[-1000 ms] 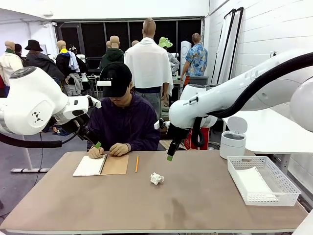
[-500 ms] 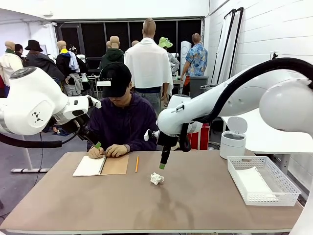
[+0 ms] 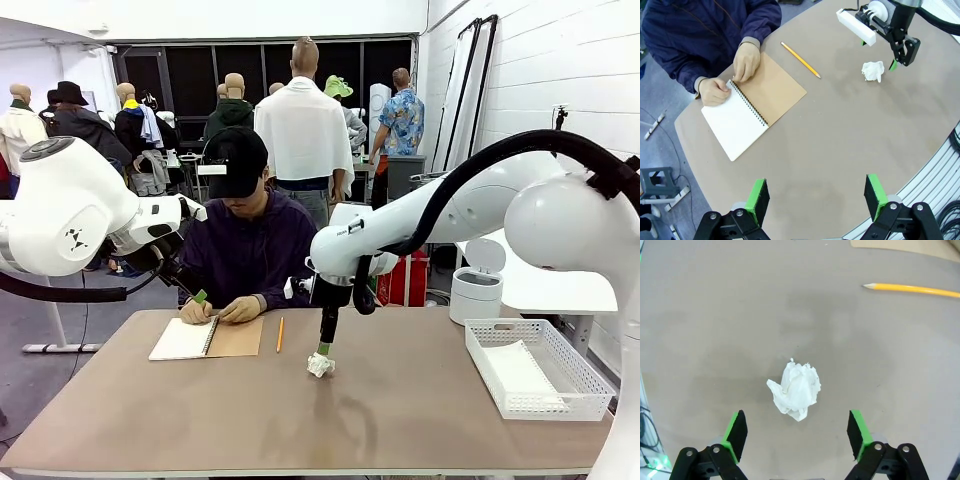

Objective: Sort the paper based on its condition.
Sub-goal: If a person hands you a paper, place it in the Organizing basket , and if it's crumpled, put it in the Trash can.

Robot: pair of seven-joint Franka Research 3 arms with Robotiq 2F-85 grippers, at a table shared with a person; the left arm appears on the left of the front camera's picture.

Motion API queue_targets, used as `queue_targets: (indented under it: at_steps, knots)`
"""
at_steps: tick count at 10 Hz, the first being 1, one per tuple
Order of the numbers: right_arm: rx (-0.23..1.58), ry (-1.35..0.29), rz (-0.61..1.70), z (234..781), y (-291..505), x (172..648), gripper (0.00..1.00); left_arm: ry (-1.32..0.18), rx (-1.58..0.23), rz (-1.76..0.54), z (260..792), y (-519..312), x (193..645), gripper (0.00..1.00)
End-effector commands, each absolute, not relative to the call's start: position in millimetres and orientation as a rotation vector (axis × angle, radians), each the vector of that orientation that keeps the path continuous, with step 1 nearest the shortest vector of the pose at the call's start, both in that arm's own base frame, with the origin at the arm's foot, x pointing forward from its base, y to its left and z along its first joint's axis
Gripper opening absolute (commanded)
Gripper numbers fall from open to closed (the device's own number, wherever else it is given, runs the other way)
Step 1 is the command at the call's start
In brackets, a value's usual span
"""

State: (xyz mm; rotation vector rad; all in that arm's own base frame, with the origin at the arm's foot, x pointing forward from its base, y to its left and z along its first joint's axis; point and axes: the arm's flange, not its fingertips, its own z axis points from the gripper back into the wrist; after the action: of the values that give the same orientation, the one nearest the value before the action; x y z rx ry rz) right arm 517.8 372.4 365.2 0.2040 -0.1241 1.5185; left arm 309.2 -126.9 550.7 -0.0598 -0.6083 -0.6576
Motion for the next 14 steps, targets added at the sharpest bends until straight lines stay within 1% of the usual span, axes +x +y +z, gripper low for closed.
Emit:
queue_targets:
  at_steps: [1,14]
  knots:
    - [0.182,-0.101,1.558,358,372,526,1.00,-0.604,-0.063,-0.655,550,-125,310,1.00]
    - [0.232,-0.005,1.554,316,388,532,1.00,-0.604,-0.063,-0.655,550,-125,310,1.00]
